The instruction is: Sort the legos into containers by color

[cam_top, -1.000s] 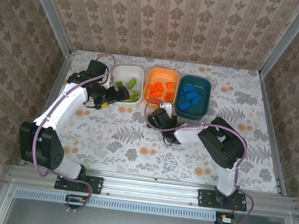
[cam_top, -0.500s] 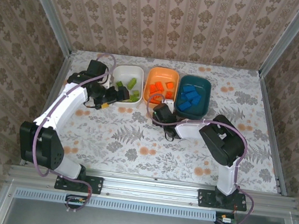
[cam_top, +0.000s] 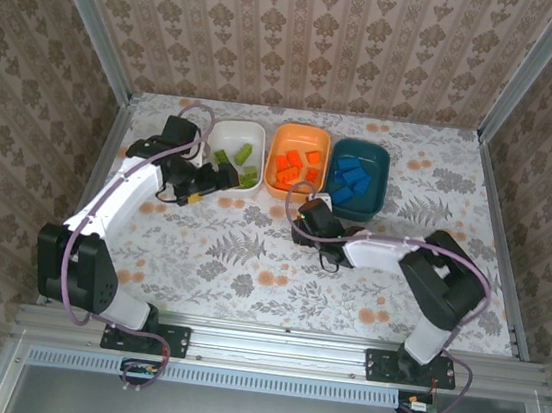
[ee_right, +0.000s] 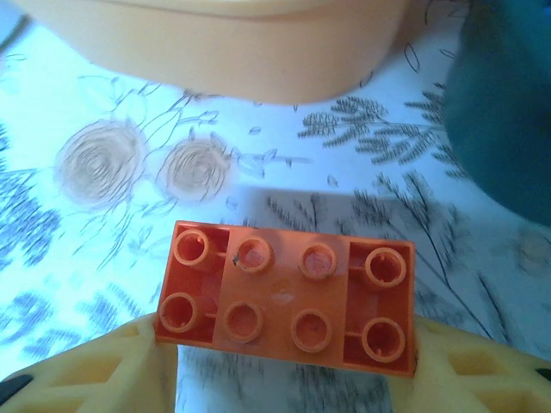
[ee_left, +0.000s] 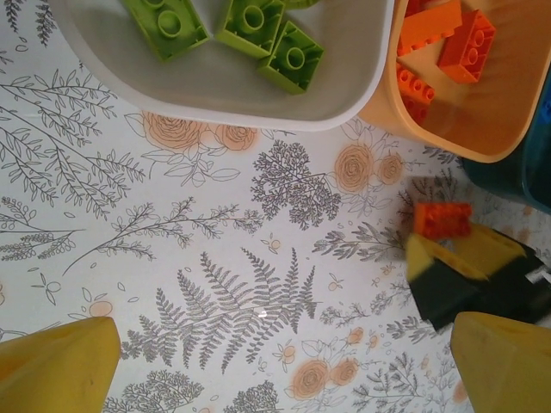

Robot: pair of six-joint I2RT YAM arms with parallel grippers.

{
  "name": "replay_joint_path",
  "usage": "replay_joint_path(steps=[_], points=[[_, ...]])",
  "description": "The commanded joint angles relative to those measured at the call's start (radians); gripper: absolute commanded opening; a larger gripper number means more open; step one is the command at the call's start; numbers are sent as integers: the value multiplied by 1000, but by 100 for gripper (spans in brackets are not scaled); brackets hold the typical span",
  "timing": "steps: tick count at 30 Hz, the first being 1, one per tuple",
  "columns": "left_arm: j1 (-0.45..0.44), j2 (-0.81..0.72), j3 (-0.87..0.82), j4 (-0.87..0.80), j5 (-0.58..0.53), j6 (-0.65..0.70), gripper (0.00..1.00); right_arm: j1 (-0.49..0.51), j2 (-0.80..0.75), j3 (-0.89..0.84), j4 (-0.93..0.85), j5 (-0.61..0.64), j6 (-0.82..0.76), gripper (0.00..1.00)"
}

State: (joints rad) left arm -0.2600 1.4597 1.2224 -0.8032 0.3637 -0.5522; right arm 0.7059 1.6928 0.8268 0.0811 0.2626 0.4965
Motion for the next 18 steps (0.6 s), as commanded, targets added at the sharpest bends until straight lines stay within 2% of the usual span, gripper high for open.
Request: replay_joint_path(steps=[1, 8, 14, 18], points=[[5, -32, -31, 35, 10, -21, 100, 2, -153, -28, -110, -118, 25, 54], [5, 2, -49, 80, 34, -22, 100, -53, -293, 87, -426, -281, 78, 52], [4, 22, -48, 98, 51, -17, 100, -164, -285, 234, -571, -439, 174, 50], [2, 23, -54, 103, 56, -15, 100, -216, -214, 385, -637, -550, 198, 52]])
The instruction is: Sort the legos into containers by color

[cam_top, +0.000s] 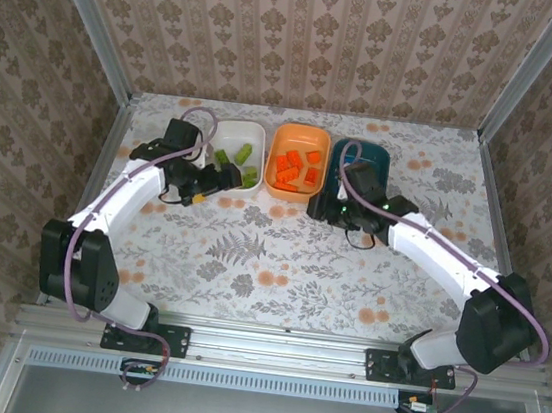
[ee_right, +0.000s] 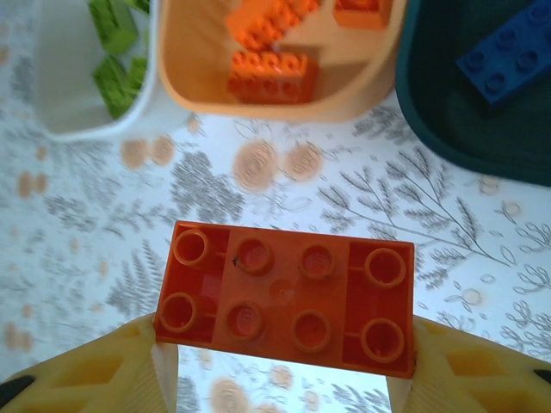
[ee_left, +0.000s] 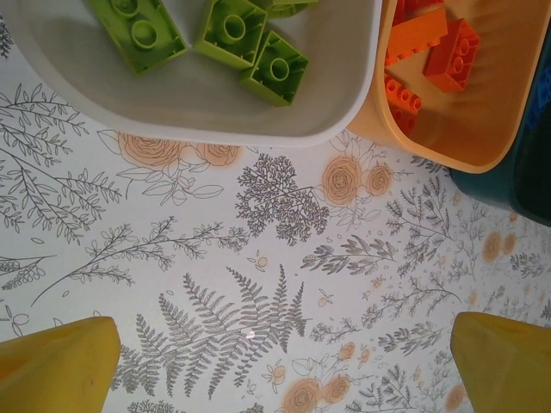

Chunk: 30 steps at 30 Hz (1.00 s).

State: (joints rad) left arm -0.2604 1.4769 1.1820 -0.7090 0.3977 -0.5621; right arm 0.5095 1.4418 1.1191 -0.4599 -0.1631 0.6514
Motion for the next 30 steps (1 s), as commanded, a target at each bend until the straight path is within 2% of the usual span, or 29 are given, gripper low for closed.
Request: replay_joint_path(steps=[1, 6, 11, 20, 25, 30], points=[[3, 6, -15, 9, 22, -4, 100, -32, 65, 141, -120, -150, 48, 53], [1, 15, -21, 15, 33, 0, 100, -88, 193, 362, -154, -254, 84, 55], [0, 30, -19, 21, 50, 5, 100, -127, 347, 575, -159, -292, 112, 54], [-1, 43, -11, -3, 58, 31, 100, -139, 740, 1060, -285, -262, 57, 54], [6, 40, -6, -26, 55, 49, 100, -143, 947, 1318, -360, -168, -7, 53], [18, 38, 3, -52, 53, 62, 100, -146, 1093, 1456, -384, -131, -44, 54]])
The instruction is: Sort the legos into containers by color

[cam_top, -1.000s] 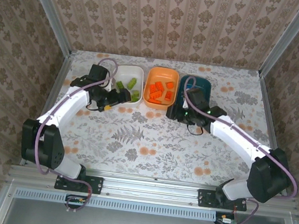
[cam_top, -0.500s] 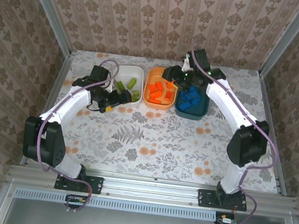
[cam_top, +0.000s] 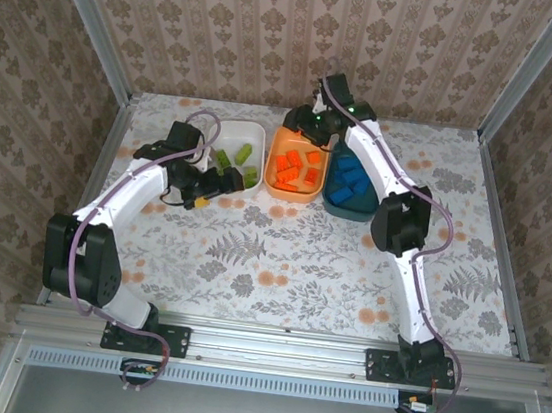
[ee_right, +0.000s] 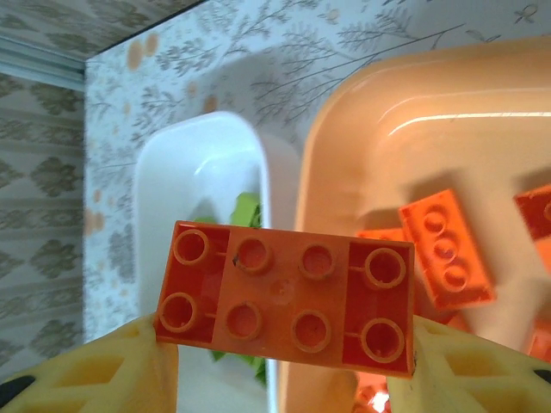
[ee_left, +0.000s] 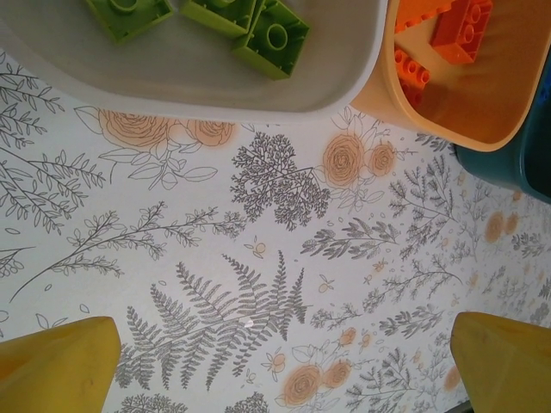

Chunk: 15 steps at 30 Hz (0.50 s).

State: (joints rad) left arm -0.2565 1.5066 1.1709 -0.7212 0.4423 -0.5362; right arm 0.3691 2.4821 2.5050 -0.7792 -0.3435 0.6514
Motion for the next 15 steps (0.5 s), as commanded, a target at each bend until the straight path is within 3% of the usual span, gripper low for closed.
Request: replay_joint_path(steps=[1, 15], points=[[18, 8, 17, -45, 8, 39, 100, -6, 67, 74, -60, 52, -44, 54], [43, 27, 38, -67, 2, 45, 100, -7, 149, 71, -25, 92, -63, 59]])
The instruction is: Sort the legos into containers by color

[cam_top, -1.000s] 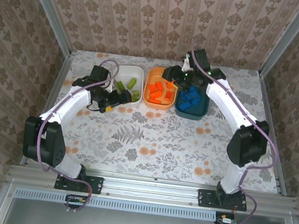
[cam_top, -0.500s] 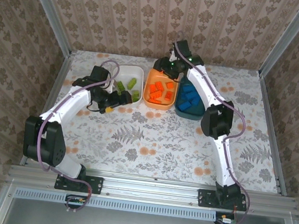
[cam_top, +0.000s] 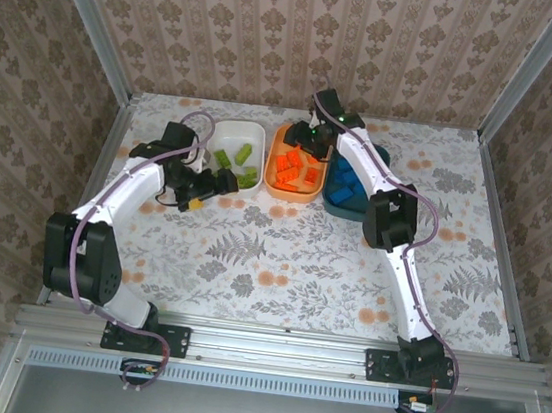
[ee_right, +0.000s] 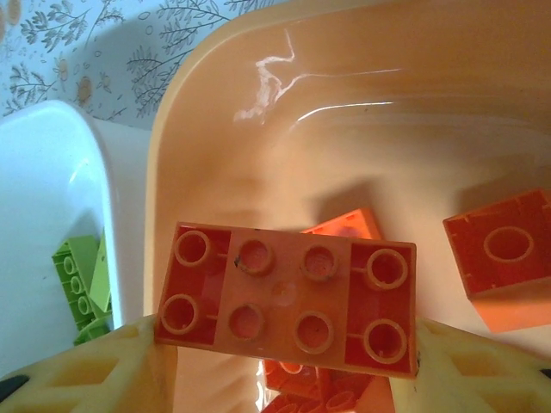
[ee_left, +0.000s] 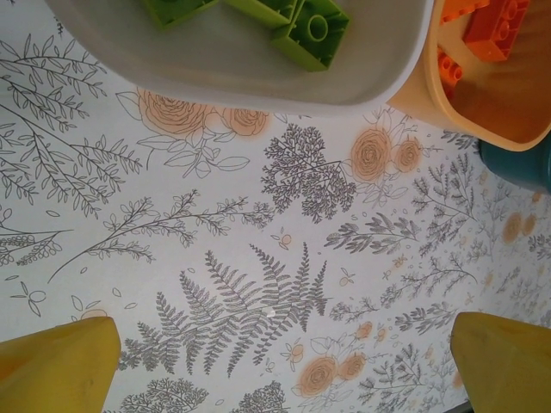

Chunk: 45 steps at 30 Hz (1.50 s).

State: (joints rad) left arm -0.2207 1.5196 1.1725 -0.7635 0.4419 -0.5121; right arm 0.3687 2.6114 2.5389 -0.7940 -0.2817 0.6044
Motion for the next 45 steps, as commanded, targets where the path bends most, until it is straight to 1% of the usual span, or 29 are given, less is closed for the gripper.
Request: replay_joint_path(steps=[1, 7, 9, 12, 19, 31, 37, 42, 45], points=[[7, 15, 38, -24, 3, 20, 100, -7, 21, 37, -10, 31, -15, 59], [7, 19, 41, -22, 6, 15, 100, -6, 36, 37, -13, 24, -5, 62], [7, 18, 41, -21, 6, 14, 100, -7, 34, 37, -20, 22, -11, 67], [7, 17, 41, -20, 6, 12, 100, -7, 29, 37, -27, 24, -21, 71], [7, 11, 42, -14, 9, 6, 100, -7, 5, 35, -27, 28, -38, 77], [8, -34, 19, -1, -3, -7, 100, -5, -51, 34, -32, 33, -54, 77], [25, -43, 64, -26, -26, 16, 100, 0, -134, -4, -26, 28, -87, 78], [58, -65, 107, -27, -38, 24, 100, 1, -270, -129, 32, 18, -121, 79], [70, -103, 109, 9, -40, 29, 100, 0, -355, -200, 65, 9, -153, 79]])
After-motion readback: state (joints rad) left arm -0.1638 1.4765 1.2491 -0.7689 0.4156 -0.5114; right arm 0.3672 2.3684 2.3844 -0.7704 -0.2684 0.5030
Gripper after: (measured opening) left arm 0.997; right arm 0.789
